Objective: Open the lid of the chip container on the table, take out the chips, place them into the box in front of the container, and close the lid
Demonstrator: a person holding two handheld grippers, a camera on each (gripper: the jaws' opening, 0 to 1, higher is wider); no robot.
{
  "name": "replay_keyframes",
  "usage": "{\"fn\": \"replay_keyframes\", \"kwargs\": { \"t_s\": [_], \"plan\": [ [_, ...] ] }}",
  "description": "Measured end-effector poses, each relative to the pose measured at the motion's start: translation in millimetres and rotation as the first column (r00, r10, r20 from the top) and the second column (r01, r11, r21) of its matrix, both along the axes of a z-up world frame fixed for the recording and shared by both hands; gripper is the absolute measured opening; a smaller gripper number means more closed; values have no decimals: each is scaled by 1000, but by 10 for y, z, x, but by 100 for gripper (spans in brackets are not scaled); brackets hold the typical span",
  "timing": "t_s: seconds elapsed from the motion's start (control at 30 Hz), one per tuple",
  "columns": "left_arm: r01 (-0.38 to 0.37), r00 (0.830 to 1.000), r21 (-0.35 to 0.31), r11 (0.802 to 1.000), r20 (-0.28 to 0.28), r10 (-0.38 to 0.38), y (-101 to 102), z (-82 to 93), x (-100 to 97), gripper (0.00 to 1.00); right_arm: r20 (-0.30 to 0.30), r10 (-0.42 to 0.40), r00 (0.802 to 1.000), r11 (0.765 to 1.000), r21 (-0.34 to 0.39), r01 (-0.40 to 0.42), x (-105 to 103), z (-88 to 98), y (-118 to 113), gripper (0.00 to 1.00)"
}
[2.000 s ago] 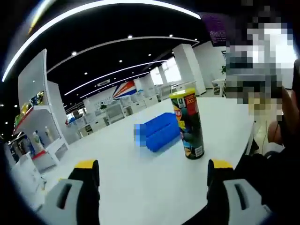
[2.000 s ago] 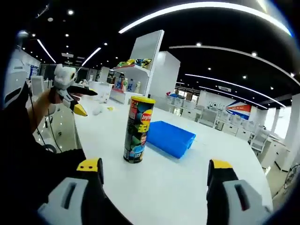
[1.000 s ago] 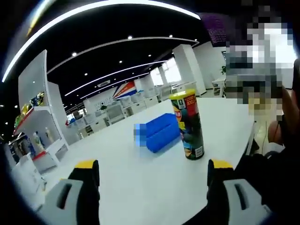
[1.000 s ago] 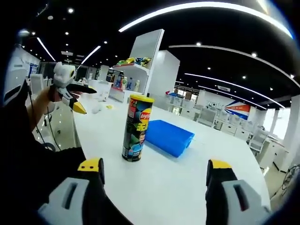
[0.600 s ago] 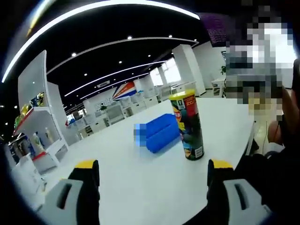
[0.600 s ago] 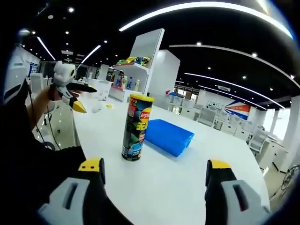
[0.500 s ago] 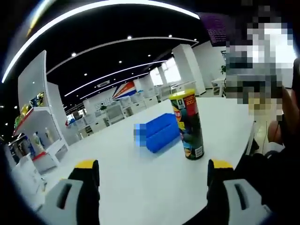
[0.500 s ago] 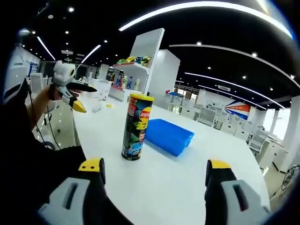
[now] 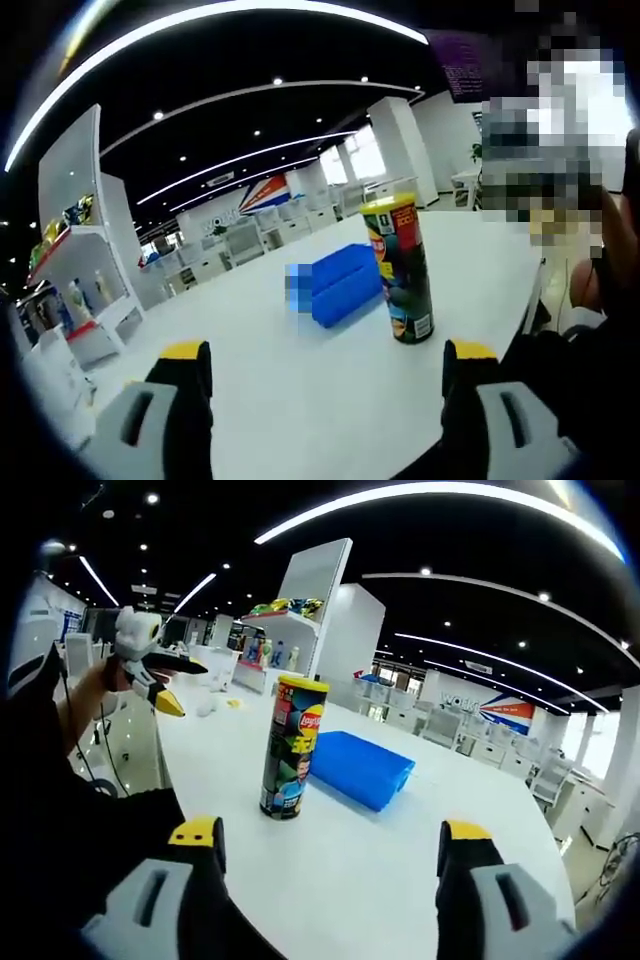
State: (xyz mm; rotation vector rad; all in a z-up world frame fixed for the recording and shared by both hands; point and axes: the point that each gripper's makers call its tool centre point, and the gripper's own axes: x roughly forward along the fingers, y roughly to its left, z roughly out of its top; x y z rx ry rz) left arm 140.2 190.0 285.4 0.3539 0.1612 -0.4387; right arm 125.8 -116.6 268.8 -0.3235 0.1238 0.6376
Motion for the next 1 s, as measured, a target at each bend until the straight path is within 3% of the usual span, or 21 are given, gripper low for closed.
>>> {"fn": "replay_keyframes", "kwargs": {
  "t_s": [0.27, 0.4, 0.57, 0.67, 0.9, 1.0],
  "plan": [
    [39, 999, -9, 999, 7, -39, -130, -21, 66, 95, 5, -1, 1000, 1000, -11, 1, 18, 16, 10, 81],
    [100, 995, -56, 993, 37, -98, -349, 55, 188, 95, 10, 3, 1000, 1000, -16, -3, 6, 39, 33, 81],
    [205, 974, -121, 971, 119, -191, -719, 226, 318, 95, 12, 4, 1000, 1000, -21, -3, -13, 51, 32, 81],
    [261, 963, -131, 956, 106, -248, -936, 190, 369, 95, 15, -2, 1000, 1000, -22, 3, -15, 67, 10, 81],
    [338, 940, -122, 933, 99, -327, -1225, 88, 504, 92, 15, -4, 1000, 1000, -24, 5, 6, 76, -2, 81],
    [393, 919, -181, 902, 96, -381, -1359, 66, 581, 91, 14, -4, 1000, 1000, -27, 5, 12, 73, -3, 81]
  ]
}}
